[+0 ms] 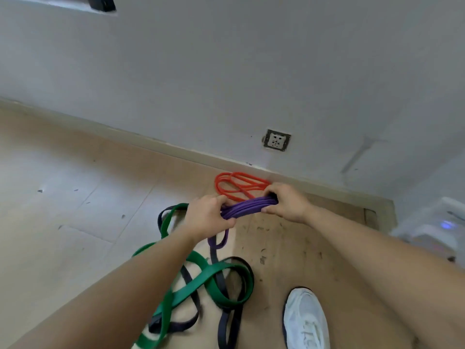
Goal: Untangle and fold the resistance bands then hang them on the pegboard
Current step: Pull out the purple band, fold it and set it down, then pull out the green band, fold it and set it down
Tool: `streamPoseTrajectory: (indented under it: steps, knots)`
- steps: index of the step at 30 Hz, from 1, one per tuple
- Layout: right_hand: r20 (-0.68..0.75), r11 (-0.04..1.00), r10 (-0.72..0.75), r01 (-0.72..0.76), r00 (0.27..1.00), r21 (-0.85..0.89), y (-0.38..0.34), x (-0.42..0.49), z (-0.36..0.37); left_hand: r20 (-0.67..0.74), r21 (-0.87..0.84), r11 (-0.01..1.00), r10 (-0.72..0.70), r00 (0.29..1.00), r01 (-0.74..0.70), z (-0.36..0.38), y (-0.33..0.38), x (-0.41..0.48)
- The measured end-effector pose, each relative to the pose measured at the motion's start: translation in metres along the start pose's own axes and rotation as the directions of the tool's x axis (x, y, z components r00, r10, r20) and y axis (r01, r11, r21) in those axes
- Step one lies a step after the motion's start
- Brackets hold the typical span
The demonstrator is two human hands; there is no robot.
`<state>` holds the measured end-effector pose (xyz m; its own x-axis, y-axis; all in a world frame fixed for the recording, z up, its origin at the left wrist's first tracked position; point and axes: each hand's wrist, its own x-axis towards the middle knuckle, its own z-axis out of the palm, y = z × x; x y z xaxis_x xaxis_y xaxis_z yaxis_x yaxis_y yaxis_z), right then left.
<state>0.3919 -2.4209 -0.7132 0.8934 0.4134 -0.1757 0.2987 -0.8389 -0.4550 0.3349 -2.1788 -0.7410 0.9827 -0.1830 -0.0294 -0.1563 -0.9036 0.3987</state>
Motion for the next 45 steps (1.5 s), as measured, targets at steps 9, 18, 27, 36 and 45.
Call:
streamPoseTrajectory:
  steps: [9, 18, 27, 36, 45]
  knots:
    - [-0.153, 0.963, 0.239, -0.214, 0.959, 0.164, 0.105, 0.027, 0.122, 0.063, 0.110, 0.992, 0.048, 0.997, -0.055, 0.117, -0.019, 0.060]
    - [-0.197, 0.938, 0.334, -0.303, 0.922, 0.168, 0.139, 0.027, 0.149, 0.074, 0.081, 0.996, 0.039, 0.997, -0.045, 0.158, -0.041, 0.099]
    - [-0.130, 0.919, 0.395, -0.389, 0.910, 0.066, 0.139, 0.018, 0.148, 0.129, 0.012, 0.998, 0.056, 0.990, -0.058, 0.154, -0.045, 0.081]
    - [-0.085, 0.923, 0.381, -0.384, 0.921, -0.025, 0.103, 0.015, 0.144, 0.126, 0.021, 0.998, -0.065, 0.990, 0.063, 0.120, -0.097, 0.009]
    - [0.021, 0.984, 0.025, -0.028, 0.999, 0.175, 0.017, -0.004, 0.181, 0.127, 0.191, 0.873, -0.475, 0.871, 0.448, 0.086, -0.136, -0.036]
